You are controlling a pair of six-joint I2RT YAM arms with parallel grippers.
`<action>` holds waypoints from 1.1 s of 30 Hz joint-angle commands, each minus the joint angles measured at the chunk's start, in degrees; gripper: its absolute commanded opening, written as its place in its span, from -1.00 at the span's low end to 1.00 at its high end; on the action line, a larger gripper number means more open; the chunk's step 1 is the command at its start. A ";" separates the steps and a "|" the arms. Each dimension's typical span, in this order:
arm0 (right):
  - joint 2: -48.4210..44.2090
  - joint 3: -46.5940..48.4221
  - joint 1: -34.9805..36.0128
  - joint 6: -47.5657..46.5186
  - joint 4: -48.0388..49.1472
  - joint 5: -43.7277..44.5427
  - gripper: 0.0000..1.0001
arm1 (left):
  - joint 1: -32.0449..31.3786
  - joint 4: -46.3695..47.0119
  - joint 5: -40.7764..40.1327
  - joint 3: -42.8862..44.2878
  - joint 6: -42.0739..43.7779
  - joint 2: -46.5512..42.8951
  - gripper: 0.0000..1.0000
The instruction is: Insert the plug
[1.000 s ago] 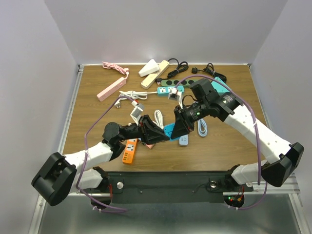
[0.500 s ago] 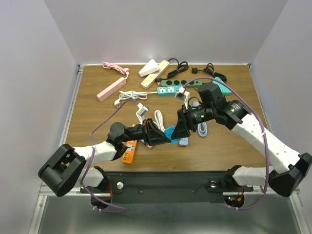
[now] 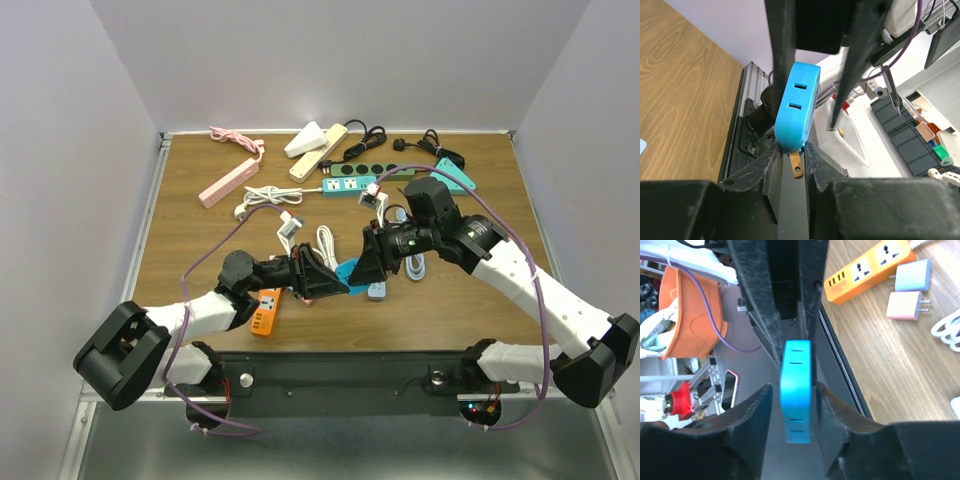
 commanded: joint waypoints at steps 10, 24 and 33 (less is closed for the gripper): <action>-3.40 -3.89 0.35 3.02 8.16 -1.71 -0.99 | -0.15 37.60 1.77 0.11 -1.66 -2.61 -1.00; -3.67 -6.35 0.35 3.90 9.57 -0.74 -0.99 | -0.24 43.23 2.83 0.46 -5.44 -3.66 -1.00; -3.85 -7.58 0.35 4.51 11.06 -0.65 -0.99 | -0.42 44.73 3.18 0.99 -6.94 -4.72 -1.00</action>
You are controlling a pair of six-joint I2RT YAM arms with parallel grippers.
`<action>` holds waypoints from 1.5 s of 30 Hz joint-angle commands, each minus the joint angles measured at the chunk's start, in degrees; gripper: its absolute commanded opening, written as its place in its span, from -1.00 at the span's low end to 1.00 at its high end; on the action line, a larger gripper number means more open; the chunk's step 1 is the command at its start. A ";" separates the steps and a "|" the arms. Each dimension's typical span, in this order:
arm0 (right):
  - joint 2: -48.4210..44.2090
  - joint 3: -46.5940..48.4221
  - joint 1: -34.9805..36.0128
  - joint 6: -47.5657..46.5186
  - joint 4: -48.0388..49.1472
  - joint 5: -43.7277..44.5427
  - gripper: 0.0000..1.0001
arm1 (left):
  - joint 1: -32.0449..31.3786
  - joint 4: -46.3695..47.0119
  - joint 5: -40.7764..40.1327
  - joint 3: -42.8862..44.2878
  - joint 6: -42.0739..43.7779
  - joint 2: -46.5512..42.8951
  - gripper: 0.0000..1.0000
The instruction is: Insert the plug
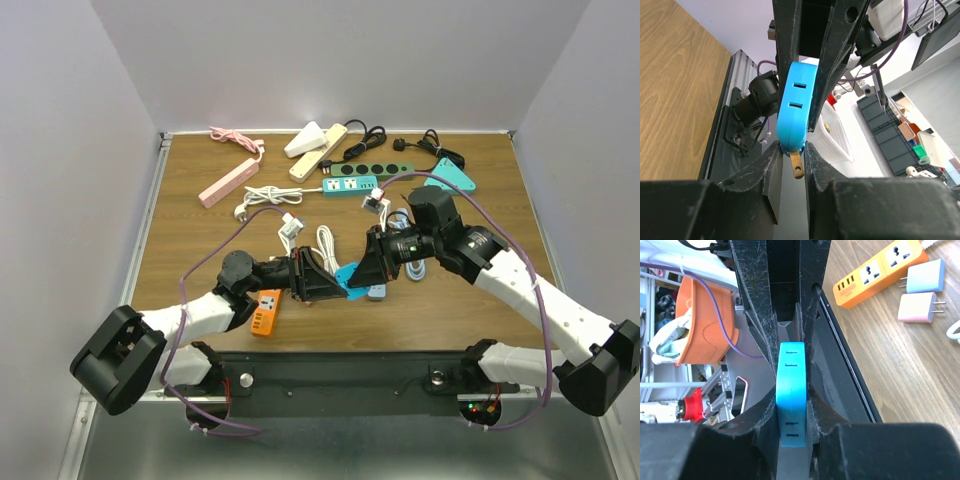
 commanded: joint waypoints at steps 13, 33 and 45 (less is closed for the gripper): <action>-1.27 3.16 0.39 3.36 1.40 10.93 -0.99 | -0.16 42.64 0.29 0.62 0.09 0.54 0.97; 9.97 11.25 -0.22 3.71 -26.37 40.03 -0.99 | 4.06 -39.44 -36.53 5.62 42.36 -22.31 0.97; 13.15 15.55 -0.22 5.03 -29.11 40.14 -0.99 | 4.06 -34.92 -34.97 4.75 41.75 -16.60 0.95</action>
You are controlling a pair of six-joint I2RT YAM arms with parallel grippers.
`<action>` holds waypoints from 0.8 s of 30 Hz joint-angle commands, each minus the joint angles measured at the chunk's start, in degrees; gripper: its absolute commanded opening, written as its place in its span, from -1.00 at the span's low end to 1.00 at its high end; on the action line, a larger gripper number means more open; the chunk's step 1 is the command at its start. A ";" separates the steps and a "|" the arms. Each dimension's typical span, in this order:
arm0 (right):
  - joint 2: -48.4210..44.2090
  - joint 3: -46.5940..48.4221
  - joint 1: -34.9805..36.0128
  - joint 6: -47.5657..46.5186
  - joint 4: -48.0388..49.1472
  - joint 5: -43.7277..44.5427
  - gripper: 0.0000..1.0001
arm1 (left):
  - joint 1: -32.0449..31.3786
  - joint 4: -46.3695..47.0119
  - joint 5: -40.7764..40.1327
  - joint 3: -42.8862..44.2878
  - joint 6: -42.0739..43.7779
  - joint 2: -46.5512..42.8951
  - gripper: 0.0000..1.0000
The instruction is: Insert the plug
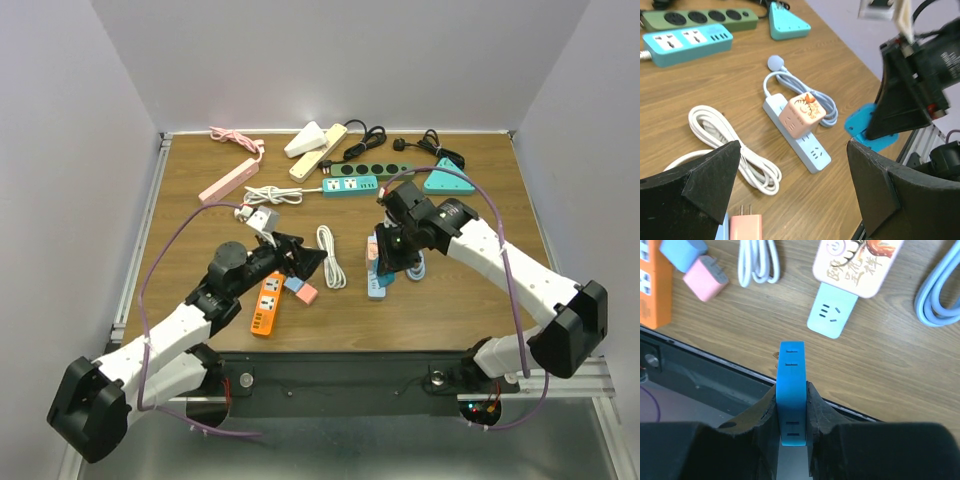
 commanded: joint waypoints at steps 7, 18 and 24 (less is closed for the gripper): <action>-2.07 7.46 -0.20 -1.23 2.75 -15.41 -0.99 | 0.06 18.24 17.63 0.07 -1.54 3.66 0.80; -6.11 9.14 -0.20 -2.64 11.10 -31.53 -0.99 | 0.06 24.85 25.73 0.33 -5.67 3.48 0.81; -7.34 8.61 -0.11 -2.20 13.39 -35.75 -0.99 | -0.02 27.66 28.36 0.42 -7.60 2.60 0.81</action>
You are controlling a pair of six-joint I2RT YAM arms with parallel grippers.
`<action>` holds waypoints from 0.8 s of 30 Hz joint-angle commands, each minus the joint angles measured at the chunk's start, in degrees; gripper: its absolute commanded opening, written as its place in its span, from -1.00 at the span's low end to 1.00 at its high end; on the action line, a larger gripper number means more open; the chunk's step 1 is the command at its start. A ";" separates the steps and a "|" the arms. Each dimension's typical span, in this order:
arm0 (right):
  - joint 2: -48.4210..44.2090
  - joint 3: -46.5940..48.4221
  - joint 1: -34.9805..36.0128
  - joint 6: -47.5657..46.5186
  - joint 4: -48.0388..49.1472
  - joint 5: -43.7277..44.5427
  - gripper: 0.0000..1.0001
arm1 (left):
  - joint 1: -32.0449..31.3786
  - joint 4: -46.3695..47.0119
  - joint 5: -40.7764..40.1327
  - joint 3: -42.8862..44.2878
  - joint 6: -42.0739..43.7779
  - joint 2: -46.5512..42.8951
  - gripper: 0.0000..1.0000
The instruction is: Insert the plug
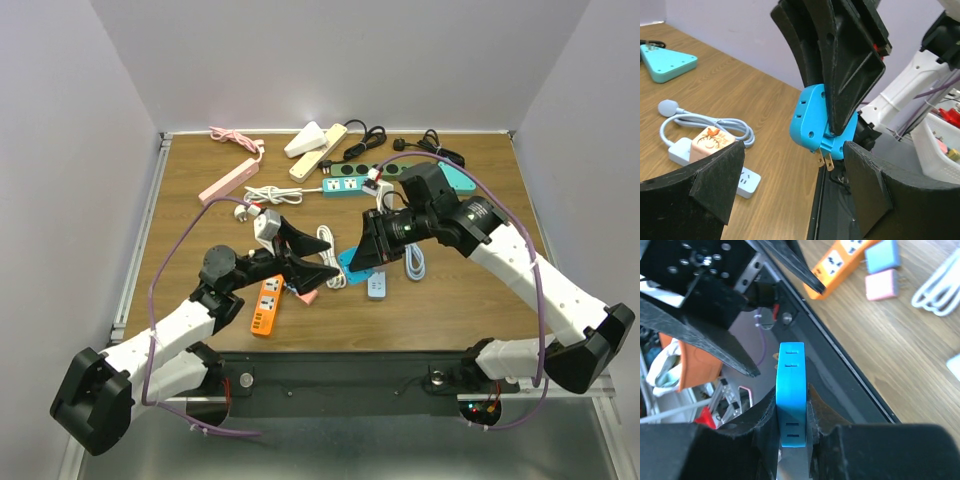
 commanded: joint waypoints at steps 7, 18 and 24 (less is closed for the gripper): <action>-3.35 0.47 -0.09 0.78 8.75 -8.93 -0.99 | -0.77 11.39 5.64 -0.09 -5.16 -0.63 0.81; -4.58 -1.55 -0.18 -0.01 10.51 -10.95 -0.99 | -3.14 16.33 5.65 0.88 -8.34 2.62 0.69; -5.55 -1.46 -0.18 0.33 10.87 -10.51 -0.99 | -4.46 18.52 7.40 0.97 -9.21 4.12 0.12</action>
